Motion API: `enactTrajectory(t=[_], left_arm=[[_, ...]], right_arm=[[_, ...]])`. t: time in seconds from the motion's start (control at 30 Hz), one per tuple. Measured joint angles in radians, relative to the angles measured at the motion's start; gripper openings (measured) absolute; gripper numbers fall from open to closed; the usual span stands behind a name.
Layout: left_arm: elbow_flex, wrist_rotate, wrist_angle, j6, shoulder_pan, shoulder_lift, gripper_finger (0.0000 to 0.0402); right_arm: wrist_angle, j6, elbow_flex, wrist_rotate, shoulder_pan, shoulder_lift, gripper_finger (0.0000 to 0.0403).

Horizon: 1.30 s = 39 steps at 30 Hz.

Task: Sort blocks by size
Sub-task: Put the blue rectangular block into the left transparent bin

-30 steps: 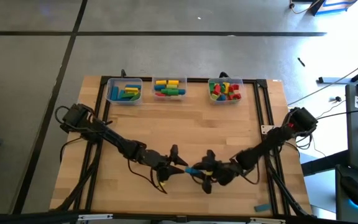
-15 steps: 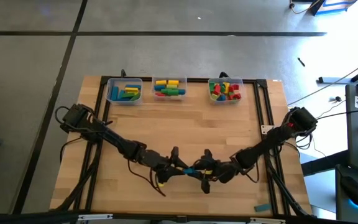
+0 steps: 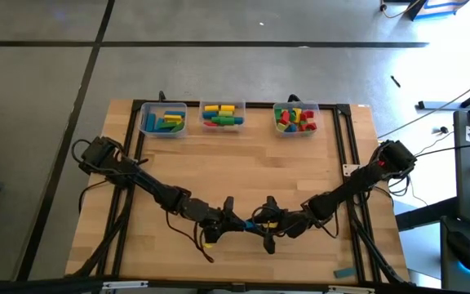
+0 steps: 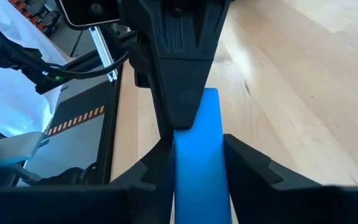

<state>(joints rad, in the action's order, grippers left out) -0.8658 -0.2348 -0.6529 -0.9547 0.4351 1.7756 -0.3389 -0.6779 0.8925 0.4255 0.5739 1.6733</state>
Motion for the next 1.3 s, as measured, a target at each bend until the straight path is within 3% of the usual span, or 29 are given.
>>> enactTrajectory(t=[0.2,0.53,0.67,0.8,0.97,1.07,1.3], left_arm=[[0.000,-0.004,0.006,0.028,0.008,-0.001,0.0060],[0.001,-0.119,0.161,0.129,0.069,-0.063,0.0058],[0.001,-0.176,0.331,0.306,0.091,-0.141,0.0054],[0.001,-0.229,0.558,0.592,0.107,-0.261,0.0053],[0.001,-0.292,0.932,0.940,0.103,-0.428,0.0056],[0.001,-0.354,1.123,1.090,0.087,-0.514,0.0053],[0.001,-0.521,1.535,1.423,-0.022,-0.638,0.0056]], right_arm=[[-0.005,0.013,0.000,-0.003,0.001,-0.001,0.0145],[0.130,0.026,0.000,-0.204,0.003,-0.136,0.0255],[0.209,-0.016,0.001,-0.256,0.009,-0.193,0.0274],[0.267,-0.033,0.001,-0.257,0.023,-0.214,0.0275],[0.317,-0.056,0.001,-0.202,0.043,-0.212,0.0267],[0.346,-0.056,0.001,-0.143,0.044,-0.210,0.0265],[0.367,-0.056,0.001,-0.115,0.042,-0.210,0.0264]])
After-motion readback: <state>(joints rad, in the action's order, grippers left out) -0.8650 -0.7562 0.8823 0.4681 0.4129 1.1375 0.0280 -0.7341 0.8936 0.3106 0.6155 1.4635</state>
